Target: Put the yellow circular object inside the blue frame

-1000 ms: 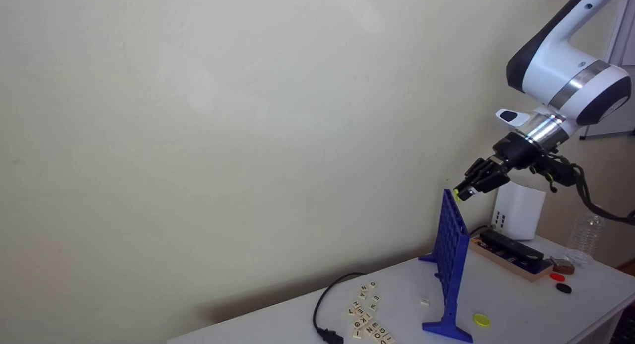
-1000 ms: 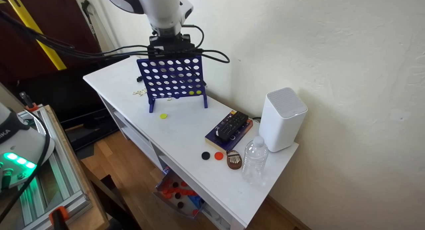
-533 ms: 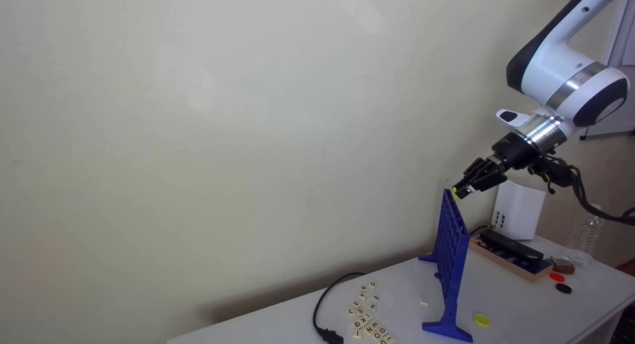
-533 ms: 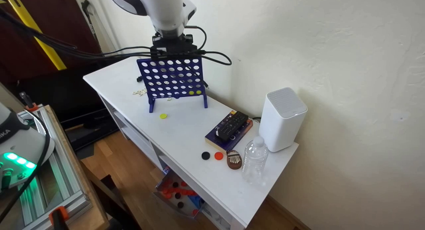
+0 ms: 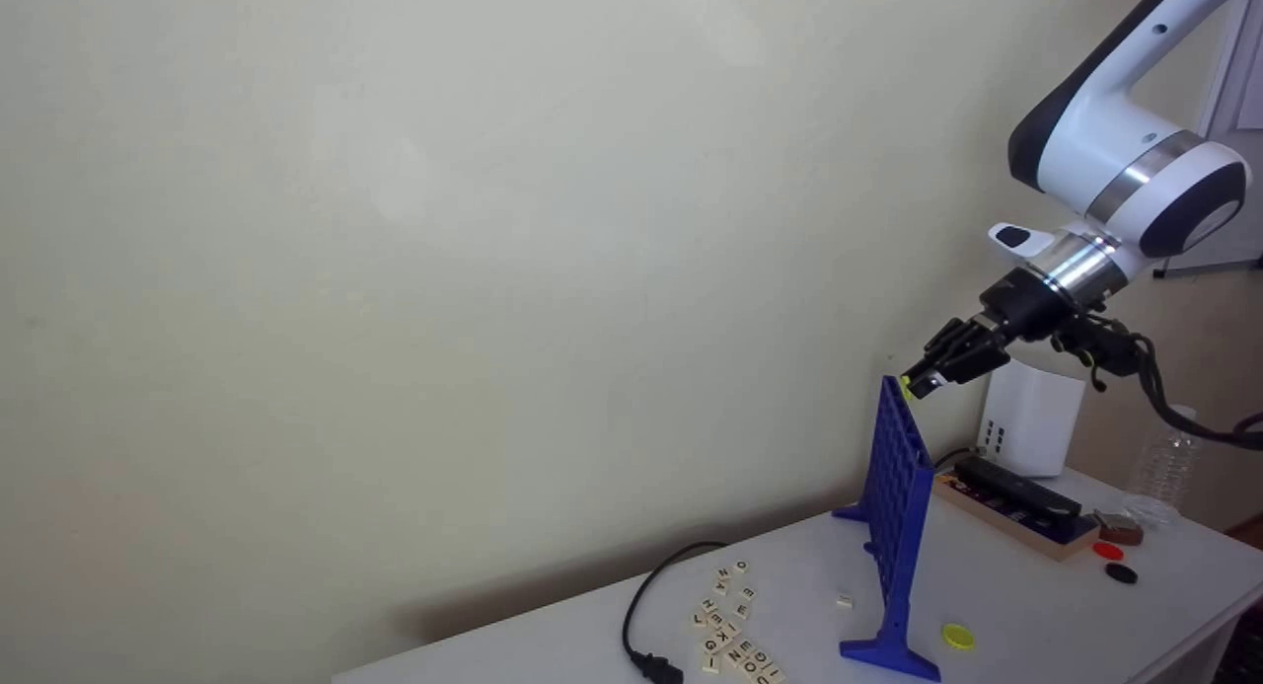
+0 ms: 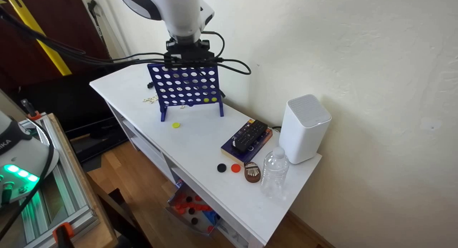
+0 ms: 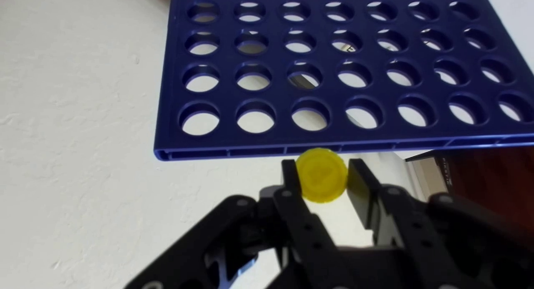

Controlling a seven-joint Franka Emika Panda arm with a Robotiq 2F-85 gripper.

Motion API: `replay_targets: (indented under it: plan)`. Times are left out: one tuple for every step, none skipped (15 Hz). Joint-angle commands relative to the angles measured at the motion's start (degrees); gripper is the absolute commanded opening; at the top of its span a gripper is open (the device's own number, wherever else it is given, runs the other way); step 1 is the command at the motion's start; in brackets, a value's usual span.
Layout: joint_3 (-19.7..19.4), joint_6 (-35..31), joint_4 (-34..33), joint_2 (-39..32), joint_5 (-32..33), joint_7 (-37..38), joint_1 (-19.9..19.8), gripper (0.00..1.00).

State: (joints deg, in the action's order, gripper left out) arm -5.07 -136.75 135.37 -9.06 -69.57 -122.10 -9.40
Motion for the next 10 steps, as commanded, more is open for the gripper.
replay_targets:
  plan:
    - [-0.5, 1.7, -1.2, -1.2, -2.2, -2.2, 0.0, 0.09]
    - [-0.6, 1.9, -1.3, -1.3, -2.2, -2.2, -0.1, 0.09]
    - [-0.6, 1.9, -1.3, -1.4, -2.2, -2.2, -0.1, 0.09]
    - [-0.6, 1.9, -1.4, -1.5, -2.3, -2.3, -0.1, 0.09]
    - [-0.6, 2.0, -1.5, -1.6, -2.4, -2.3, -0.1, 0.09]
    - [-0.6, 2.0, -1.6, -1.8, -2.5, -2.4, -0.1, 0.09]
    - [-0.5, 2.1, -1.8, -1.9, -2.8, -2.6, -0.2, 0.09]
    - [-0.5, 2.3, -1.9, -2.0, -3.0, -2.8, -0.2, 0.09]
    - [-0.5, 2.4, -1.9, -2.1, -3.2, -2.9, -0.2, 0.09]
    - [-0.5, 2.6, -1.9, -2.1, -3.4, -3.0, -0.2, 0.09]
